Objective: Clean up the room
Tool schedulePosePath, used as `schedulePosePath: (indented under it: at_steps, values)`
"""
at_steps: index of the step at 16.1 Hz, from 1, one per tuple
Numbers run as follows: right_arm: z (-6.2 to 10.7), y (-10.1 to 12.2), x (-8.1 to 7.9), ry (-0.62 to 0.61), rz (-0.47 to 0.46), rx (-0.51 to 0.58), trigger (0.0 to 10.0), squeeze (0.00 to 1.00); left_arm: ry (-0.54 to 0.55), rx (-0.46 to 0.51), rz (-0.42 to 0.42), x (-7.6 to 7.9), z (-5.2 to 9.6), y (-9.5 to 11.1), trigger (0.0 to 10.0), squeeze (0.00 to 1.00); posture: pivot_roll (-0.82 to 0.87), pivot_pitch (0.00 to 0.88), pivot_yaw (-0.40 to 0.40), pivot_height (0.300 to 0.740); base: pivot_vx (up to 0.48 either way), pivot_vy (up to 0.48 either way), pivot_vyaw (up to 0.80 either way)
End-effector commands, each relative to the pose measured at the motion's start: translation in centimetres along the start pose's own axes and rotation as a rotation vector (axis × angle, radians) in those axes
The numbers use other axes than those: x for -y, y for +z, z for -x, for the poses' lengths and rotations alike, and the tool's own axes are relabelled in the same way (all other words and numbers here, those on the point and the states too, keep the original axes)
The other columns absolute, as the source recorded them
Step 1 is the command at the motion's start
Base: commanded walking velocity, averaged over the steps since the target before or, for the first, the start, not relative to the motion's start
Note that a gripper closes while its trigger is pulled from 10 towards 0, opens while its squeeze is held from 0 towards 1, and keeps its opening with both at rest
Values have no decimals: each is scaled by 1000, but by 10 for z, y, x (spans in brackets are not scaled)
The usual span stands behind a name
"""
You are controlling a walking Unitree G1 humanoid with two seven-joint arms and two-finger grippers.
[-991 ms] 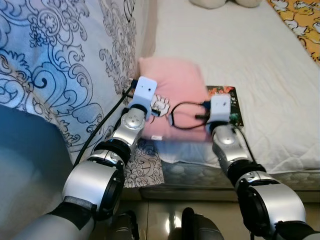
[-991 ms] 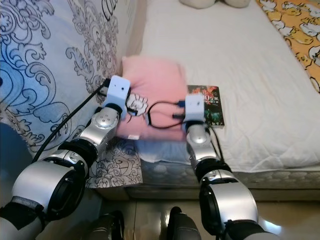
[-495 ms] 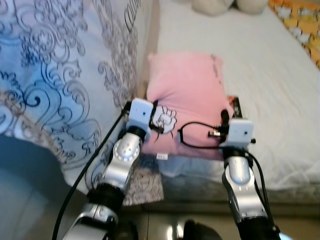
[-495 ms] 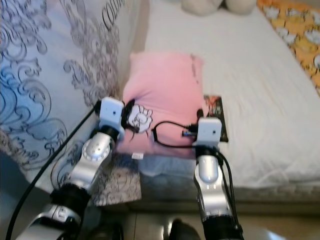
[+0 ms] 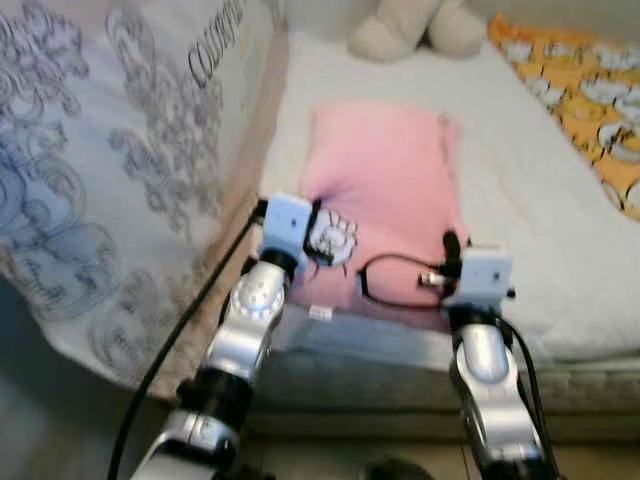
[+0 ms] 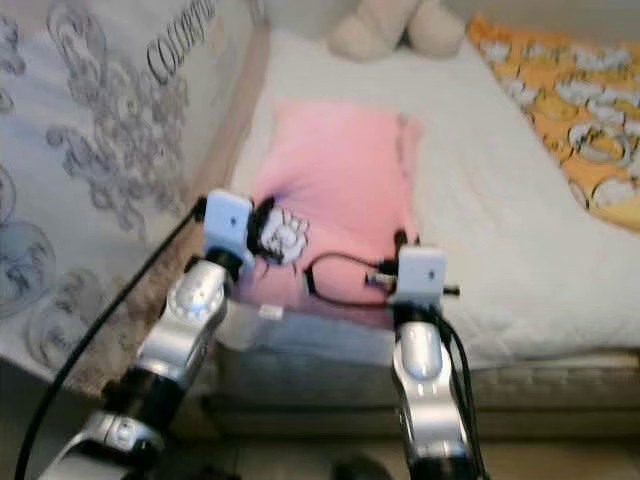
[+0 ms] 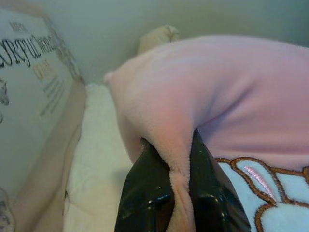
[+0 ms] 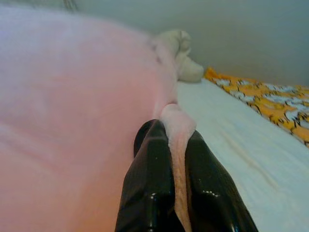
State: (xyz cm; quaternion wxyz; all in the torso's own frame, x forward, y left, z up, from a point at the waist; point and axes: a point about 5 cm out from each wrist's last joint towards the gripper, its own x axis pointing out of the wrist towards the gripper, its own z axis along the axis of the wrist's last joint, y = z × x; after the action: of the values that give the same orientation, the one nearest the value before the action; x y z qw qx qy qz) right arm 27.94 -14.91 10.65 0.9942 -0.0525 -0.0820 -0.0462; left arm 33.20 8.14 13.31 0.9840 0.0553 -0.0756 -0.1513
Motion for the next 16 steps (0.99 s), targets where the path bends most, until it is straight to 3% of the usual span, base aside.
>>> schedulePosePath:
  at_steps: [1, 9, 16]
  values:
    - [-2, 0, 14, -48, 3, 1, 10000, 0, 76, 63, 17, -14, -4, 14, 10000, 0, -61, 0, 48, 740, 0, 0, 0]
    - [-26, 4, 4, 30, -43, -39, 10000, 0, 128, 23, 12, -24, -10, 13, 10000, 0, -43, 0, 33, 740, 463, 0, 0]
    - [-28, -1, -1, 56, -55, -72, 10000, 0, 157, 16, 14, -31, -15, 17, 10000, 0, -35, 0, 37, 740, 480, 0, 0]
